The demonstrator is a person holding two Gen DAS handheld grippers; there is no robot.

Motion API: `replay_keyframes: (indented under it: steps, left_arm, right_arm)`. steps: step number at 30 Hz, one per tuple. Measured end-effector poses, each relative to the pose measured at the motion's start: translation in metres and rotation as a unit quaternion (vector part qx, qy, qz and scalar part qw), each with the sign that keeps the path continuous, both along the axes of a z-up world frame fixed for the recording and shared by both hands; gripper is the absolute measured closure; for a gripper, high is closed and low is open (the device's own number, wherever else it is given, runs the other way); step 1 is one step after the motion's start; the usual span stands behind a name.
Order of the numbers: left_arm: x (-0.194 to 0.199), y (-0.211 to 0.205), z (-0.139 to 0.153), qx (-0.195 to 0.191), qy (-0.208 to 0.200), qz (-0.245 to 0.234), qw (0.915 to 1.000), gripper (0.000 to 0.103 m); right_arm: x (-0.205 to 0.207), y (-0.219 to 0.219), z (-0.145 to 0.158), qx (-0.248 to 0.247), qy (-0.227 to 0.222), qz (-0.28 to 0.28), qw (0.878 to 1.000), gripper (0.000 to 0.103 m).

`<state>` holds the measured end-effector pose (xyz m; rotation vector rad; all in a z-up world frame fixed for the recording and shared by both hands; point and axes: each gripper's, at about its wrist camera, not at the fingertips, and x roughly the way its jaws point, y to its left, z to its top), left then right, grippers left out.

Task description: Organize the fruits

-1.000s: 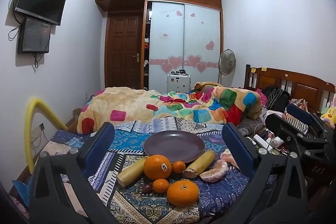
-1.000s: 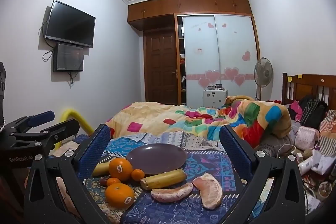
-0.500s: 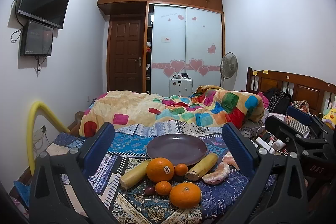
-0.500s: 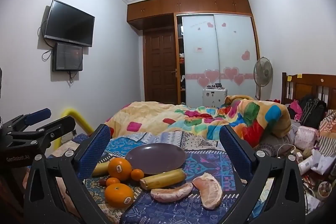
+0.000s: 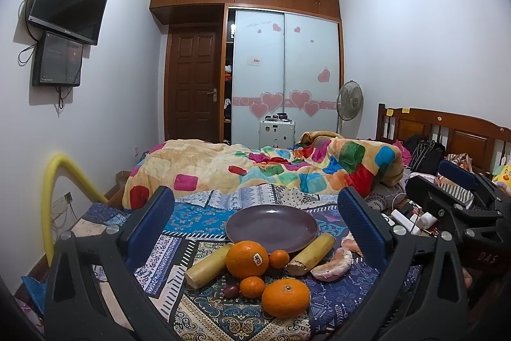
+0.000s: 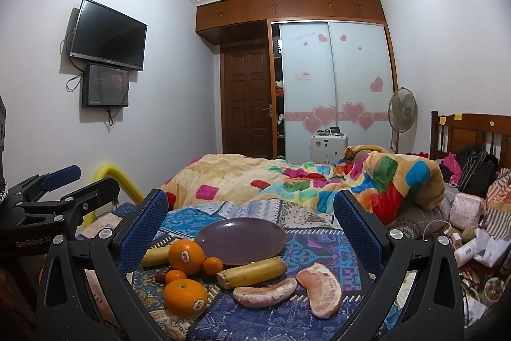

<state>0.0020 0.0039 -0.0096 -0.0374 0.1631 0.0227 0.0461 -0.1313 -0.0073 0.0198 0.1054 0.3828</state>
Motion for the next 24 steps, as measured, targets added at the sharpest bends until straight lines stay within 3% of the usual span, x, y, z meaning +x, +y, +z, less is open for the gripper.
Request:
replay_keyframes:
  steps: [24]
  left_arm:
    - [0.0016,0.0037,0.0027,0.002,0.0,0.004,1.0,0.0]
  right_arm:
    - [0.0007,0.001,-0.0012,0.003,0.008,0.005,1.0,0.0]
